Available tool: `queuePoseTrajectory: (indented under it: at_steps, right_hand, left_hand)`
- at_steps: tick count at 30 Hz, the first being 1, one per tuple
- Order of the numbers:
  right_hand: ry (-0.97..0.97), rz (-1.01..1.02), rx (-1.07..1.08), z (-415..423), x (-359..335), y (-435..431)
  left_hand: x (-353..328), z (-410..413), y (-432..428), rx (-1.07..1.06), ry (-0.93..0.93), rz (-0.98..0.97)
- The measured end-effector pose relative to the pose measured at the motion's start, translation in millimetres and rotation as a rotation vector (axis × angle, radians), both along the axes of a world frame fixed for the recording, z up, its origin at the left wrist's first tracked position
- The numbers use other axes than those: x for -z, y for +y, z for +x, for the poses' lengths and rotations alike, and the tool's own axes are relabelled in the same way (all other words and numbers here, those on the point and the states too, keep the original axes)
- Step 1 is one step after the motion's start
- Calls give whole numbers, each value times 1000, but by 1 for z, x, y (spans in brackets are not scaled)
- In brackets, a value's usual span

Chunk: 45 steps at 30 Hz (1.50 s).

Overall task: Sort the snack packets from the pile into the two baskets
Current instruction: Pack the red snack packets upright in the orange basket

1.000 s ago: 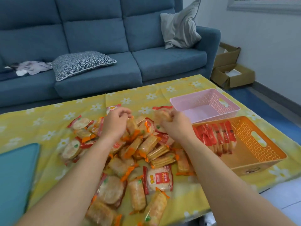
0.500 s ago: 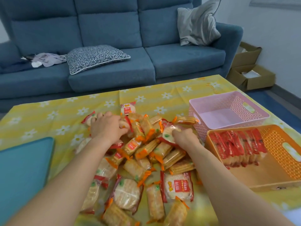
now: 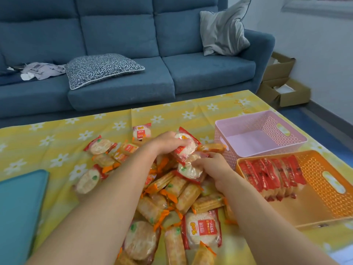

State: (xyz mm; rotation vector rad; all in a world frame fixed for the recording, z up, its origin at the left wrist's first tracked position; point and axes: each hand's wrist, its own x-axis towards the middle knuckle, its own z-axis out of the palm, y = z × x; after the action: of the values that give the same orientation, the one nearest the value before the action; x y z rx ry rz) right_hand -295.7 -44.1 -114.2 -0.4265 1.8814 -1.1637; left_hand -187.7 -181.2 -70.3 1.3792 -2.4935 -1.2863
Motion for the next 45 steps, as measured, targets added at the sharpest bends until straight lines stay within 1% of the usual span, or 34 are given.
queuePoseTrajectory:
  at_steps: [2, 5, 8, 12, 17, 19, 23, 25, 27, 29, 32, 36, 38, 40, 41, 43, 44, 45]
  right_hand:
    - [16, -39, 20, -1, 1, 0]
    - [77, -112, 57, -3, -7, -1]
    - [75, -181, 73, -5, -11, -3]
    - [-48, -251, 93, 2, -11, -3]
    - [-329, -450, 136, 5, -21, 1]
    - [-436, -515, 133, 3, -29, 6]
    - [-502, -587, 135, -2, -42, 18]
    - [-506, -599, 144, -6, -48, 26]
    - [-493, -614, 160, -13, -57, 39]
    - [-434, -629, 184, -22, -65, 53]
    - [-262, -663, 192, -47, -74, 88]
    - [-10, -526, 129, -92, -83, 152]
    - [167, -473, 133, -118, -80, 186]
    - [271, -422, 106, -136, -75, 216]
    - [308, -378, 62, -142, -70, 226]
    - [453, -214, -70, -151, -62, 238]
    - [522, -136, -127, -153, -60, 241]
    - [556, -103, -138, -156, -59, 245]
  left_hand:
    - [4, 1, -7, 11, -18, 59]
    - [6, 15, -22, -42, -12, 57]
    - [7, 32, -33, -137, 102, 116]
    - [0, 50, -27, -239, 320, 256]
    - [-17, 53, 2, -319, 623, 341]
    - [-23, 52, 10, -328, 706, 383]
    - [-31, 38, 29, -359, 759, 295]
    - [-32, 27, 39, -374, 825, 254]
    - [-33, 10, 53, -386, 884, 259]
    - [-33, -9, 68, -383, 931, 348]
    - [-37, -42, 102, -333, 969, 506]
    - [-33, -85, 157, -263, 929, 518]
    - [-25, -105, 183, -204, 875, 422]
    - [-17, -119, 208, -119, 787, 314]
    - [-13, -123, 215, -75, 723, 269]
    - [-7, -124, 225, 35, 589, 148]
    - [-4, -123, 226, 66, 544, 79]
    - [-4, -123, 227, 77, 526, 25]
